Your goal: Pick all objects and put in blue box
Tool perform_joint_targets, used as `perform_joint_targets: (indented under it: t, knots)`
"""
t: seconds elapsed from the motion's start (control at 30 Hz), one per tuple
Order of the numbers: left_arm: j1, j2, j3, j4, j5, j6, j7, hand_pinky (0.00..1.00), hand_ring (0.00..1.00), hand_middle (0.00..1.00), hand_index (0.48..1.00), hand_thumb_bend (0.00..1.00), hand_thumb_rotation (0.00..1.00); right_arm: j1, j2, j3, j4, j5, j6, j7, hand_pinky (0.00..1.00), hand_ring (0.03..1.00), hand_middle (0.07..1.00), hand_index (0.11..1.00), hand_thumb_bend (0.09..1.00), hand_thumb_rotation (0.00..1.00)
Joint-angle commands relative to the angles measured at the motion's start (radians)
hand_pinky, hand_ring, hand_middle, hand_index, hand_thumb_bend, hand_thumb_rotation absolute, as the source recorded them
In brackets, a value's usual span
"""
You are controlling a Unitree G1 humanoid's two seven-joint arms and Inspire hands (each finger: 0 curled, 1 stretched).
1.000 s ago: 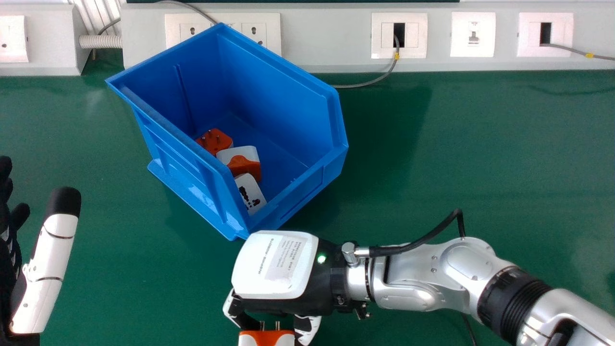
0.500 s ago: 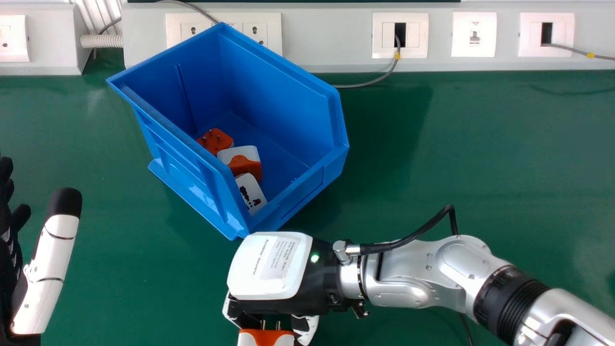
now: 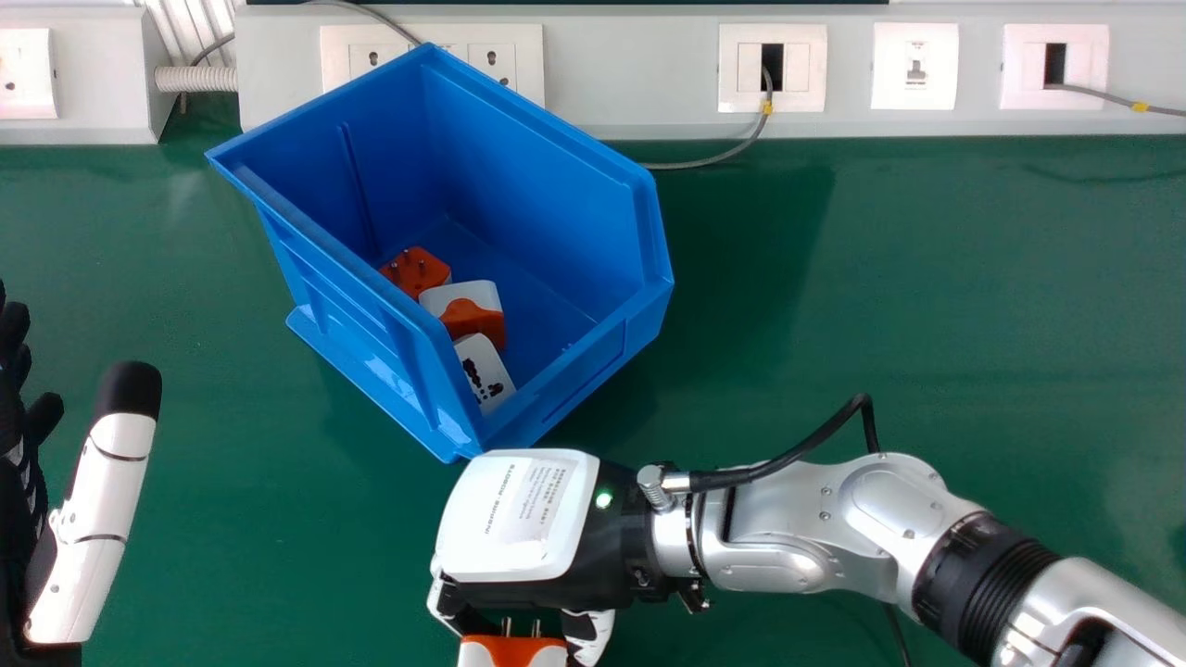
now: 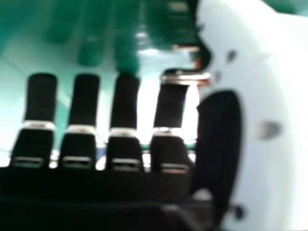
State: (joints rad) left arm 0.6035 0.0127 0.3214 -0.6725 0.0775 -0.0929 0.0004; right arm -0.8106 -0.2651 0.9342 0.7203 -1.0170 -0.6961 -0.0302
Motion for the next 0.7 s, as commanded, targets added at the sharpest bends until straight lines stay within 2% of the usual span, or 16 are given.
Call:
perform_joint_targets:
  t: [0.0, 0.1, 0.2, 0.47, 0.67]
  knots:
    - [-0.003, 0.005, 0.004, -0.019, 0.002, -0.009, 0.002, 0.95, 1.00, 1.00, 1.000, 0.68, 0.86, 0.053, 0.015, 0.033, 0.008, -0.010, -0.023, 0.032, 0.56, 0.708, 0.739, 0.670, 0.659, 0.01]
    - [-0.006, 0.008, 0.007, -0.011, -0.001, -0.013, 0.002, 0.95, 1.00, 1.00, 1.000, 0.68, 0.85, 0.052, 0.008, 0.030, -0.002, -0.012, -0.019, 0.029, 0.57, 0.727, 0.759, 0.704, 0.659, 0.00]
    - [-0.007, 0.007, 0.007, -0.012, -0.002, -0.011, 0.002, 0.95, 1.00, 1.00, 1.000, 0.67, 0.85, 0.046, 0.009, 0.030, -0.002, -0.016, -0.013, 0.030, 0.58, 0.735, 0.773, 0.719, 0.657, 0.00]
    - [-0.011, 0.003, 0.000, -0.014, 0.007, -0.006, 0.005, 0.95, 1.00, 1.00, 1.000, 0.66, 0.85, 0.042, 0.007, 0.018, -0.007, -0.011, -0.005, 0.044, 0.60, 0.770, 0.818, 0.763, 0.605, 0.00]
    - [-0.014, 0.010, 0.008, -0.008, -0.002, -0.004, 0.000, 0.95, 1.00, 1.00, 1.000, 0.64, 0.85, 0.061, 0.002, 0.006, -0.034, 0.000, -0.011, 0.051, 0.61, 0.777, 0.823, 0.771, 0.611, 0.00]
